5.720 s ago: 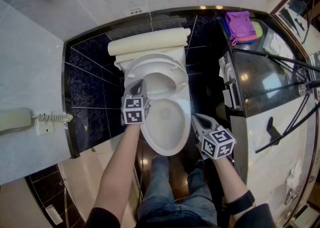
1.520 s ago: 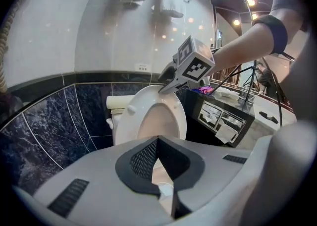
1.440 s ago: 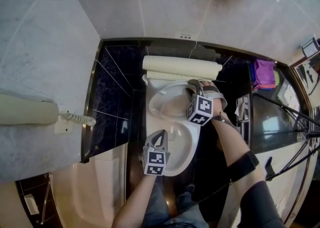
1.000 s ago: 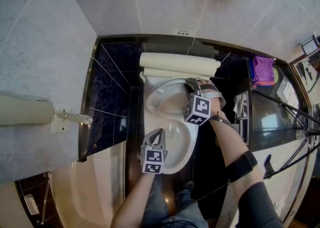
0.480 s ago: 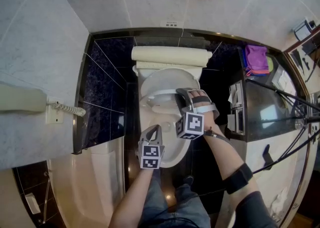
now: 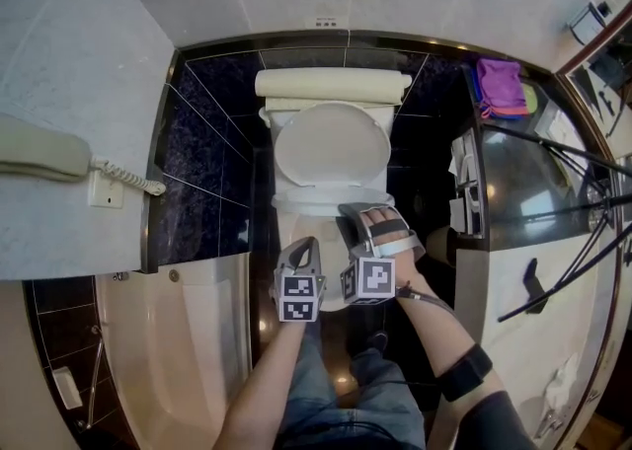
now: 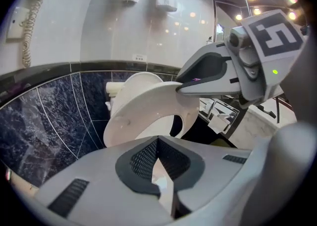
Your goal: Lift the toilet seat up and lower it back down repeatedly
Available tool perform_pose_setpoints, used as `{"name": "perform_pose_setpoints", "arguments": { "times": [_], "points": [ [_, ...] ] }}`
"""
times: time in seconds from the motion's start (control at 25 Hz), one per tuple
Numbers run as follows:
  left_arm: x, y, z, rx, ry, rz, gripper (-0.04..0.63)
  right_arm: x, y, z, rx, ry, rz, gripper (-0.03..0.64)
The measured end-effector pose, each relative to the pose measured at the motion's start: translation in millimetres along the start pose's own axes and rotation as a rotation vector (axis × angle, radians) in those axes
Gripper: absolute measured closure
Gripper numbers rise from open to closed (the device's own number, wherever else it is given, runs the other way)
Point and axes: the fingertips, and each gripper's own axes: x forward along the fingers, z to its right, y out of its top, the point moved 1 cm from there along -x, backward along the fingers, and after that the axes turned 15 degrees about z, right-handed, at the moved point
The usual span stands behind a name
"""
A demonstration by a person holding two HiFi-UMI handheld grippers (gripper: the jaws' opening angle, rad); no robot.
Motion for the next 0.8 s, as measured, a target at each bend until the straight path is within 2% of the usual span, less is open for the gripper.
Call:
{"name": "perform_pose_setpoints", "arguments": {
  "times": [0.12, 0.48, 0.8],
  "points": [
    [-7, -12, 9, -0.013, 0.011, -0.002, 0.598, -12, 4, -33, -0.017, 0.01, 0.018, 0.516],
    [-44, -71, 34, -0.065, 0.056, -0.015, 0.598, -41, 7, -153, 0.001, 0.153, 0.03, 0.489],
    [-60, -128, 41, -0.069, 0.062, -0.04, 0.6, -45, -2, -215, 0.048, 0.194, 0.053, 0.477]
  ]
}}
